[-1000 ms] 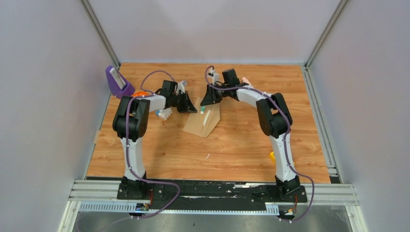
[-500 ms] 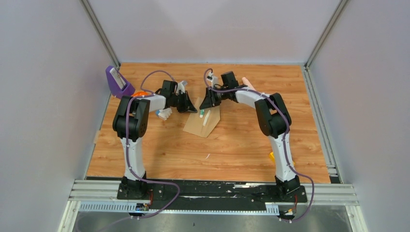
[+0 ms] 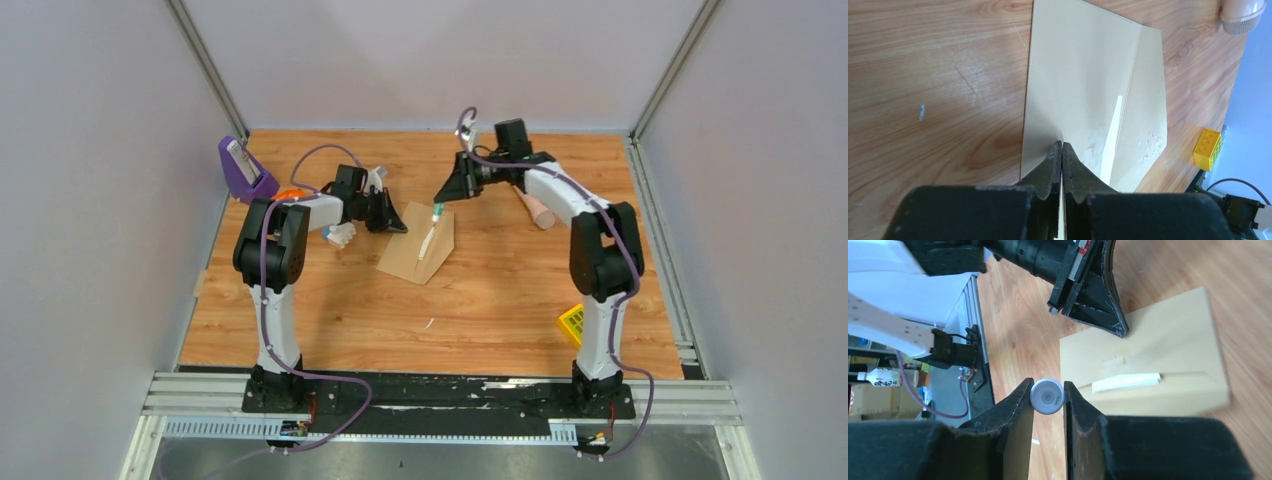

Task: Place the letter into the envelope and seal it
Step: Place the solid glue at the center of the board.

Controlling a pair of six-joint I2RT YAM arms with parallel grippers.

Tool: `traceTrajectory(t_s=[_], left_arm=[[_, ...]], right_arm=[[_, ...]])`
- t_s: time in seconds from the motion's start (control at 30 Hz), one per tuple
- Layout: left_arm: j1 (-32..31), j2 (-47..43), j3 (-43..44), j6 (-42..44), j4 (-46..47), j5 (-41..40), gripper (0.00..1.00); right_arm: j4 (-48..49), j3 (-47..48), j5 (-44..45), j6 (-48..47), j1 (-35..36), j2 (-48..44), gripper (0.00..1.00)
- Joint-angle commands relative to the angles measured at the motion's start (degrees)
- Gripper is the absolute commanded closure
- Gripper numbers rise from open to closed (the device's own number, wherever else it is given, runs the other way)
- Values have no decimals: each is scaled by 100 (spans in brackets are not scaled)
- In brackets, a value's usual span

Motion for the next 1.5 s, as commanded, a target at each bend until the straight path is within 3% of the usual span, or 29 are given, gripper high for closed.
traceTrajectory(t_s=[0.0, 0.17, 0.33, 0.47, 0.53, 0.57, 0.77, 0.97, 1.13, 1.47], left_arm=[[22, -91, 143, 222, -199, -303, 94], [20, -260, 280, 270, -251, -194, 84], [59, -484, 447, 371, -338, -108, 68], [101, -709, 570, 502, -431, -36, 31], [145, -862, 598, 559, -459, 42, 5], [188, -924, 630, 605, -464, 160, 3], [421, -1433, 1126, 1050, -865, 1109, 0], [431, -1613, 1756, 2016, -2019, 1843, 0], [431, -1651, 1831, 2617, -2619, 1659, 0], [431, -2040, 1148, 2613, -2337, 1531, 0]], right_arm=[[-1769, 303, -443, -991, -716, -692, 100], [-4370, 540, 378, -2997, -1130, -782, 100], [-4962, 11, 670, -3487, -1492, -1066, 100], [-4955, -73, 341, -3441, -1626, -1294, 100], [-4932, -21, 187, -3392, -1645, -1354, 100], [-4904, -12, 99, -3361, -1659, -1369, 100], [-4813, 4, -775, -3293, -1712, -1323, 100], [-4666, 349, -1072, -2758, -1756, -838, 100], [-4978, 606, -341, -2452, -1753, -234, 100], [-6931, 1341, 539, -3856, -1794, 1031, 100]])
